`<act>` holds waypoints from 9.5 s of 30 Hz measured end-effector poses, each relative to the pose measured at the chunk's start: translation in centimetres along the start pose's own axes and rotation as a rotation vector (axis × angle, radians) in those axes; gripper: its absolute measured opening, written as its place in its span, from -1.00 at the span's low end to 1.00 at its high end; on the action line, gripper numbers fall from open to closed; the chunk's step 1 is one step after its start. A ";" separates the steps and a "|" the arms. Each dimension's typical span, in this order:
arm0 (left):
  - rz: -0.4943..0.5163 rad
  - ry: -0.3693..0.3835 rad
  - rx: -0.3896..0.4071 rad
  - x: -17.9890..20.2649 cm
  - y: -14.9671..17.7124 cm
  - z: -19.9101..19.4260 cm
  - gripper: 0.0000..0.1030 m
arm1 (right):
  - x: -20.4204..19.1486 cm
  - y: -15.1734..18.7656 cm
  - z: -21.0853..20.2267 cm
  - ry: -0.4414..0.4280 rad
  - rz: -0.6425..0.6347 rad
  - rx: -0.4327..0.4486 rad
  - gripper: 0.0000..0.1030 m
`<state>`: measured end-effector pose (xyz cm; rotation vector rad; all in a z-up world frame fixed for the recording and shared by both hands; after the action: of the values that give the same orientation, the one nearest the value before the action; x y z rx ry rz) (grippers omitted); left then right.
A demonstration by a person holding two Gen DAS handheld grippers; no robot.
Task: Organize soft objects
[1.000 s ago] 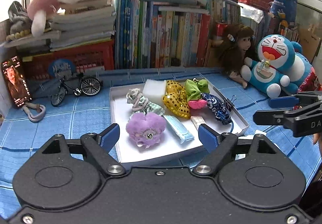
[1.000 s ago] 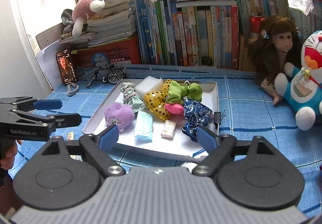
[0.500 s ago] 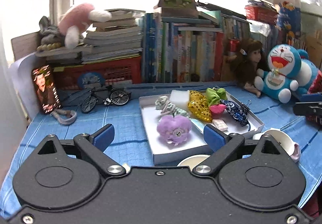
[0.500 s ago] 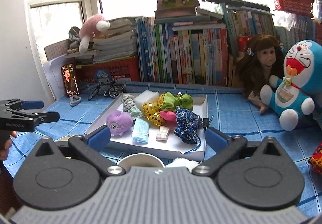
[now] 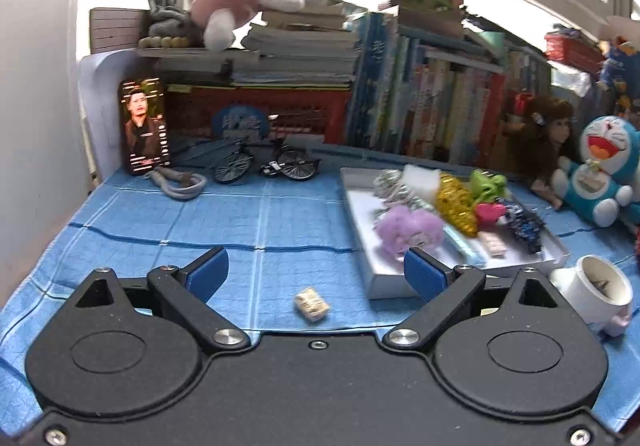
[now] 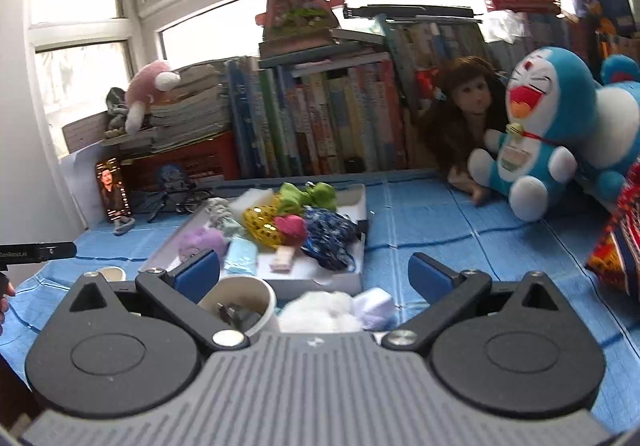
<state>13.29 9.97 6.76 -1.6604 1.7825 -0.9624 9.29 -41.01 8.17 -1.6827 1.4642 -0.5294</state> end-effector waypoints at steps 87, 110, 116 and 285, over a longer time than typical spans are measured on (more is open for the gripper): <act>-0.016 0.241 -0.320 8.8 -7.3 7.2 -0.60 | 0.4 -4.7 6.8 -0.019 -0.011 -0.179 -0.39; 0.003 0.234 -0.622 13.9 -7.0 19.7 -0.59 | -4.4 -6.5 19.5 -0.065 -0.192 -0.508 -0.38; -0.006 0.199 -0.609 13.6 -7.5 21.4 -0.59 | -3.7 -7.1 21.0 -0.034 -0.158 -0.493 -0.38; -0.199 -0.085 0.031 37.5 11.1 5.0 0.26 | 12.0 -2.9 10.0 -0.030 0.138 -0.654 -0.29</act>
<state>5.88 -27.86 -1.46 -1.8569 1.5617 -0.9835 21.49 -49.39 2.38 -2.0376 1.8382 0.0720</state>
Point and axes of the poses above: each gripper's, at about its wrist camera, not at the fingertips, and z roughly the way its jaws point, x to its right, y to its underside, the point moved 4 cm from there along z, roughly the way its jaws point, and after that the axes turned 9 degrees about -x, right-handed, at the moved point
